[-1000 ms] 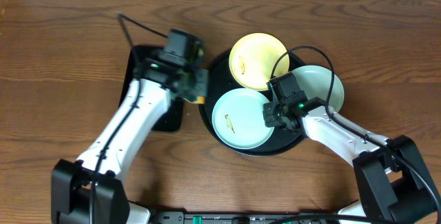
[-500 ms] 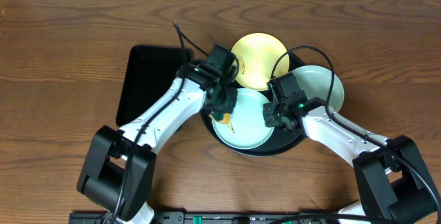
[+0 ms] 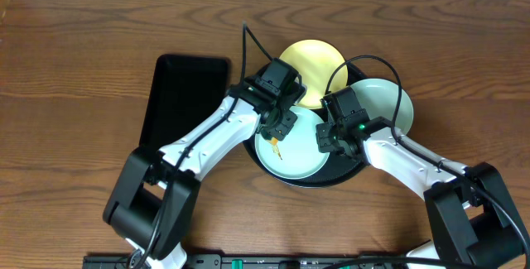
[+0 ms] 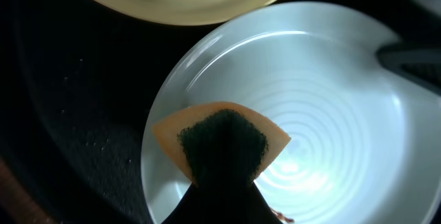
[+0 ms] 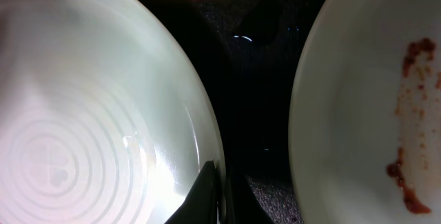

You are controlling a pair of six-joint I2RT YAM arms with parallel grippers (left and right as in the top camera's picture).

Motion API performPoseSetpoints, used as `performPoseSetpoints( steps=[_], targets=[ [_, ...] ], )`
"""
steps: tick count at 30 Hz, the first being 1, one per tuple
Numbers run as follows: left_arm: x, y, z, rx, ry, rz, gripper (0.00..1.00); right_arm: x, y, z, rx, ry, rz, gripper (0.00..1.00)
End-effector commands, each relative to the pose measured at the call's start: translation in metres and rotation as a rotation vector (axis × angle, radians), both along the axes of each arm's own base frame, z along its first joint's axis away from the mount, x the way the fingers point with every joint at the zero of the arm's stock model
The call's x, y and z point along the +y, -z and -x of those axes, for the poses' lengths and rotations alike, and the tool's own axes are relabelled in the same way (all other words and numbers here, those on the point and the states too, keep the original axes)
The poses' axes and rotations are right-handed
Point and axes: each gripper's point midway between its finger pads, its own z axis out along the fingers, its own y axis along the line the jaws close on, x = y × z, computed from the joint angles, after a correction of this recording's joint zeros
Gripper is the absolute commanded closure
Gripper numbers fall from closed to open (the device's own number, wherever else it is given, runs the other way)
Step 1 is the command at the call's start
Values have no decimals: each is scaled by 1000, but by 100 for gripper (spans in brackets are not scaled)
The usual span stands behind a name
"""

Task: Clean dirty plates on tray and stack at the side
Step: 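Scrub the front pale green plate with the sponge in the left gripper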

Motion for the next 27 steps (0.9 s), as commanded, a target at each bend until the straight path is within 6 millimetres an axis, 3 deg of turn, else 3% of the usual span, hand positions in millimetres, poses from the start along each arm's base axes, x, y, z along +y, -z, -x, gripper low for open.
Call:
performPoseSetpoints(
  steps=[1, 15, 27],
  targets=[
    [3, 13, 0, -6, 41, -42, 93, 2, 5, 4, 14, -10, 6, 99],
    [6, 29, -1, -9, 66, -68, 93, 2, 5, 4, 14, -10, 7, 99],
    [12, 61, 2, 44, 66, -124, 93, 2, 5, 4, 14, -10, 7, 99]
  ],
)
